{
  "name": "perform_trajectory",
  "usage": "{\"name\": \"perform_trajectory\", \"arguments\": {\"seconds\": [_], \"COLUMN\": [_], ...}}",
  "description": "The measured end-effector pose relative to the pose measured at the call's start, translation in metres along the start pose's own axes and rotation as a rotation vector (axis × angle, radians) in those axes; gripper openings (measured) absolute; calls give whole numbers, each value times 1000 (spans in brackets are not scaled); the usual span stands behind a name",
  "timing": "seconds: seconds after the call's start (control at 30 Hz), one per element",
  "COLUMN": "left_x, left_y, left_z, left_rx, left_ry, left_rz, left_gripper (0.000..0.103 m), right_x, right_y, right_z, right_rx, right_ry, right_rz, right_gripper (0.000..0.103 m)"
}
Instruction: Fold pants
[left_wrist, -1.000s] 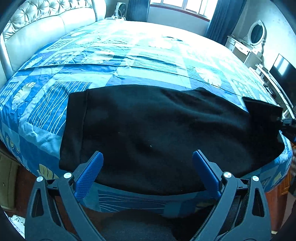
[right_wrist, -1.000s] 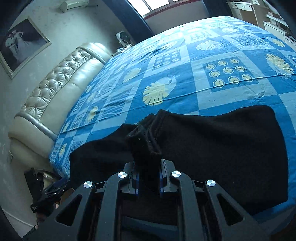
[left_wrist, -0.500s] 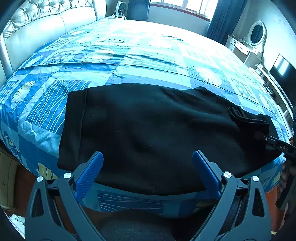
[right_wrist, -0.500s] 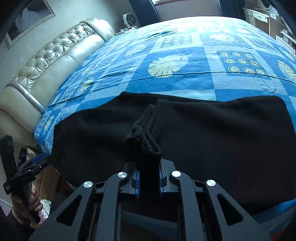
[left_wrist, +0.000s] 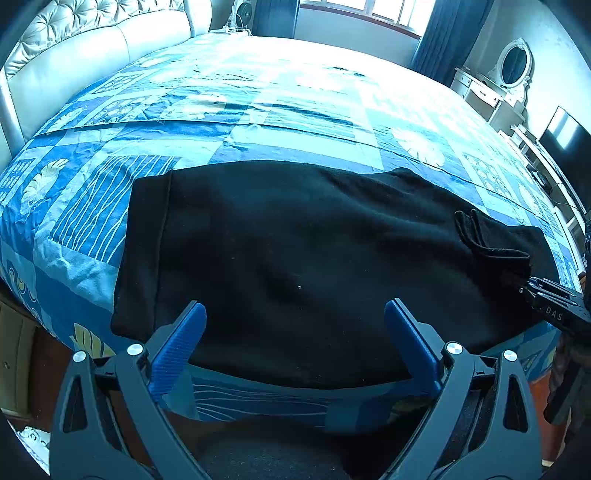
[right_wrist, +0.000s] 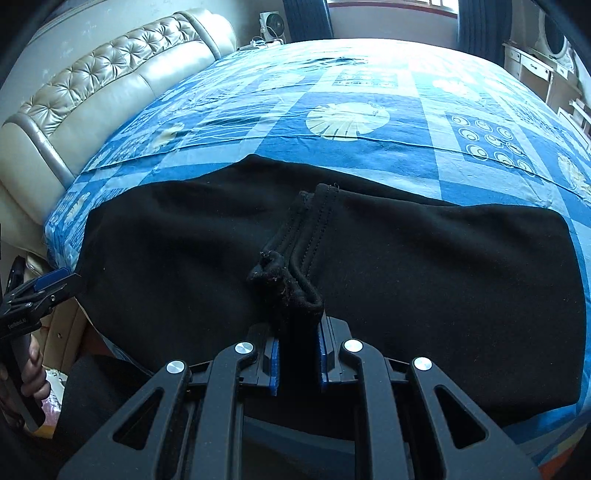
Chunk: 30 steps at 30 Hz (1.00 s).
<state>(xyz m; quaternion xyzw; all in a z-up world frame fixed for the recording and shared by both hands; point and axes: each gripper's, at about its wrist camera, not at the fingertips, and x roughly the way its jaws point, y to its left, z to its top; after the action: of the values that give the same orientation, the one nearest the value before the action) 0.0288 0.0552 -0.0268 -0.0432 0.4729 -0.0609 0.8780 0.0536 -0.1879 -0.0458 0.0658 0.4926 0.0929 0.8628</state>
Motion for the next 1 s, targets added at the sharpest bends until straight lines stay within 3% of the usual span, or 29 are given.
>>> {"name": "perform_trajectory", "arguments": {"seconds": [0.67, 1.0], "left_x": [6, 6], "left_y": [4, 7], "left_z": [0, -1], "left_rx": [-14, -26], "left_ry": [20, 25], "left_rz": [-2, -7], "left_gripper": [97, 97], "right_x": [3, -1], "right_y": [14, 32], "right_z": [-4, -12], "right_rx": [-34, -51], "right_ry": [16, 58], "right_rz": [-19, 63], "right_gripper": [31, 46]}}
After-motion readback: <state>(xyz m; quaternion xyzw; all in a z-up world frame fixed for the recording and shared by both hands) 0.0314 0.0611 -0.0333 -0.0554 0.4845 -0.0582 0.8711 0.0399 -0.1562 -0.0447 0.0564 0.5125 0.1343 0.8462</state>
